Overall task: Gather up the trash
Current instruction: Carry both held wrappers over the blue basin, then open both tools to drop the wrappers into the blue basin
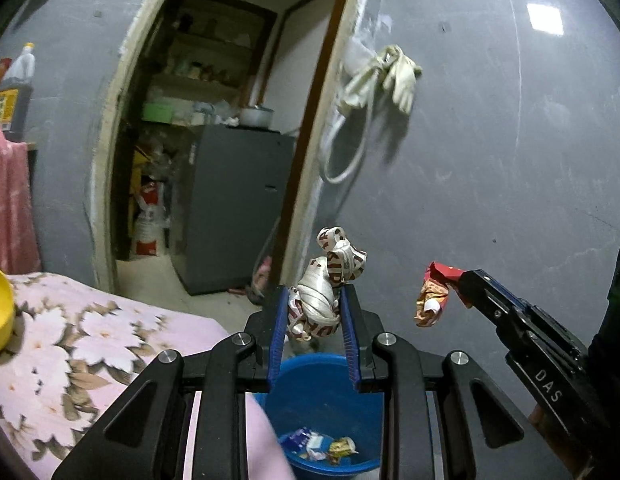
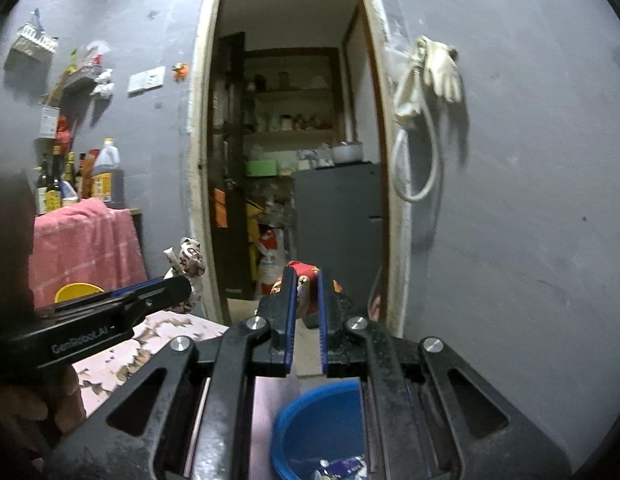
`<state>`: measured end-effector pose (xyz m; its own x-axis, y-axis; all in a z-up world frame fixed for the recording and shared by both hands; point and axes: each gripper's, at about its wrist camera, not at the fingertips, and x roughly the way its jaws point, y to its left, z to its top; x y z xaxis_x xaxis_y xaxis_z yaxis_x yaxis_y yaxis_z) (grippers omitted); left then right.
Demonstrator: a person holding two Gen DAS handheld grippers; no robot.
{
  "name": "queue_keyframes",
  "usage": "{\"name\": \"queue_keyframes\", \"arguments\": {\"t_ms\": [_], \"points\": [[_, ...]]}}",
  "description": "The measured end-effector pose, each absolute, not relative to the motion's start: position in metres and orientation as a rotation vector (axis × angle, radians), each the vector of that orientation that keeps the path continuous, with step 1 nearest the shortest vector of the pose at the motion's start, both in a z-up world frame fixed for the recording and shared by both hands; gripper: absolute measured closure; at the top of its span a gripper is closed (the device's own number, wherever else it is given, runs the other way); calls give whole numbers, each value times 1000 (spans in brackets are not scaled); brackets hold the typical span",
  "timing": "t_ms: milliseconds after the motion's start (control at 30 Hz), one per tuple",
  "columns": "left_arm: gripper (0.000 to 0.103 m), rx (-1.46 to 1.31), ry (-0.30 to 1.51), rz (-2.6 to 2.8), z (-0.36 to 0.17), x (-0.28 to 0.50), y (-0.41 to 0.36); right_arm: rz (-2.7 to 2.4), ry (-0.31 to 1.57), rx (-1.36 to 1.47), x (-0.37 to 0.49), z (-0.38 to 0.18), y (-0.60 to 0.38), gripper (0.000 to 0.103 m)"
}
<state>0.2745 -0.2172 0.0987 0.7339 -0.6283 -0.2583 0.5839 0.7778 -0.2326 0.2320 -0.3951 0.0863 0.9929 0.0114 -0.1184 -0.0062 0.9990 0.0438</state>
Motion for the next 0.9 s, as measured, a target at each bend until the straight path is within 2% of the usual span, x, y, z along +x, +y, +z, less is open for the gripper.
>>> {"name": "queue_keyframes", "arguments": {"t_ms": [533,900], "points": [[81,-77,504,-706,46,298,-282,-63,256,119,249,33,-454,64],[79,-53,653,-675,-5,331,-307,-76,368,185,275,-7,-477,60]]}}
